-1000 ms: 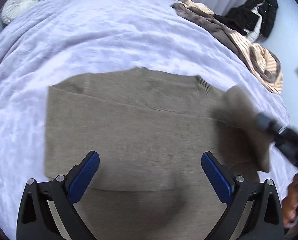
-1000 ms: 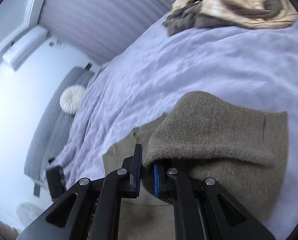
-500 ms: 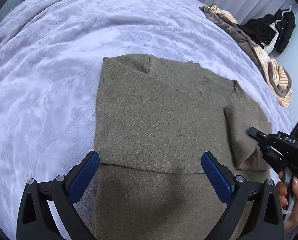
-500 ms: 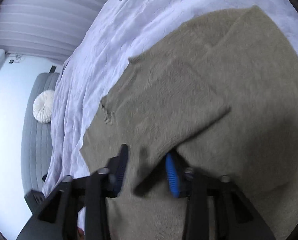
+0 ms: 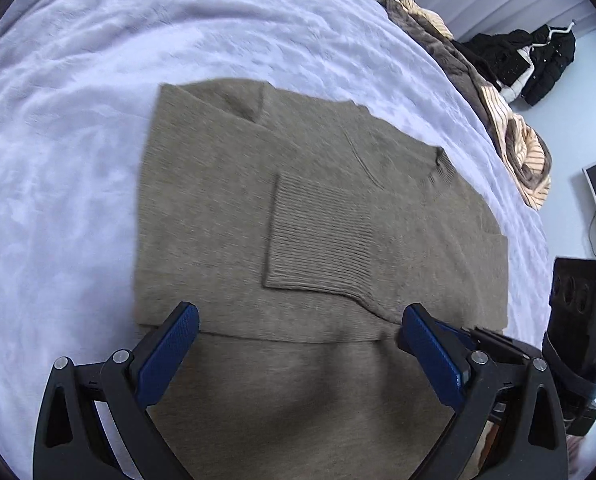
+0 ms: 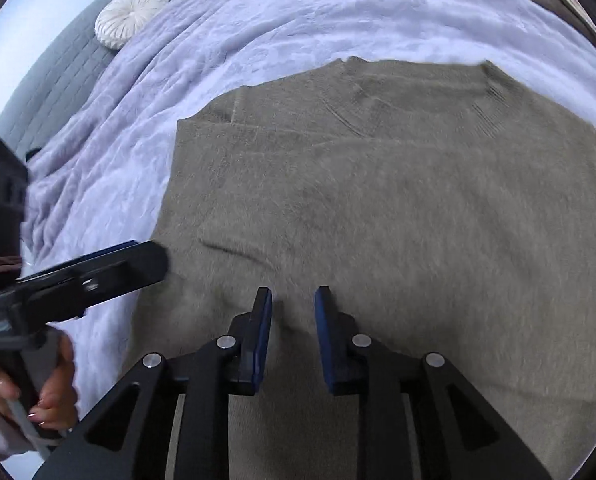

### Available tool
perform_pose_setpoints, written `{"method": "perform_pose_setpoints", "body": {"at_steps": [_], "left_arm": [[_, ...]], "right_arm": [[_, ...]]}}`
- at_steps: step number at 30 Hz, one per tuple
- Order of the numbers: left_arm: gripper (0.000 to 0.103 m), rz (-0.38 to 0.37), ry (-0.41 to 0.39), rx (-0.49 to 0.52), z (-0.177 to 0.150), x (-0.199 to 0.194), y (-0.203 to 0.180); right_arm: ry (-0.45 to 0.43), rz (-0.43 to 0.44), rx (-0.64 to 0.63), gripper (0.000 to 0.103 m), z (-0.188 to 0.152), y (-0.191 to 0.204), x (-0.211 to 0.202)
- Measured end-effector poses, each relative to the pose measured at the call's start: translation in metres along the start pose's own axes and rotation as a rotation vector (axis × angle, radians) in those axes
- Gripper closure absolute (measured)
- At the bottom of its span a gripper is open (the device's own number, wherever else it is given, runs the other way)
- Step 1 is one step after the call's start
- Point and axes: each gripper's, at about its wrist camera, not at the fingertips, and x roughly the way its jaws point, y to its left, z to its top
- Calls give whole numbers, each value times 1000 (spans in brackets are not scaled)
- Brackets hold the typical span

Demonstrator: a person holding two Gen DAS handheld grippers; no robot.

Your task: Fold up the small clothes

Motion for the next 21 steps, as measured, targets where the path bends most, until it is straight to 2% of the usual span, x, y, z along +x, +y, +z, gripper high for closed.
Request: {"method": "perform_pose_setpoints", "body": {"at_steps": [5, 10, 12, 14, 15, 16, 18, 19, 20, 21], "left_arm": [[1, -19, 36, -21, 7, 20, -10], [1, 12, 61, 2, 23, 37, -19], [1, 27, 73, -1, 26, 43, -21], [2, 33, 76, 5, 28, 46, -24], [18, 34, 71, 8, 29, 46, -26], [28, 45, 71, 13, 30, 46, -26], [79, 56, 80, 22, 32, 46, -26], [82, 22, 87, 8, 33, 45, -24], [82, -13, 82, -15, 32, 41, -22], [82, -36, 64, -19, 31, 34, -22]], "right_arm": [[-69, 39, 264, 63, -27, -79, -51], [-215, 93, 646, 61, -68, -166, -89], [-250, 91, 759, 61, -82, -191, -94], [-299, 144, 864, 61, -92, -209, -91], [-321, 178, 904, 61, -95, -216, -89], [-346, 206, 945, 61, -96, -224, -87], [-382, 249, 1000, 64, -97, -235, -80], [-395, 235, 1030, 92, -96, -240, -80], [-402, 218, 1038, 97, -93, -240, -81], [-416, 219, 1027, 97, -89, -241, -85]]}}
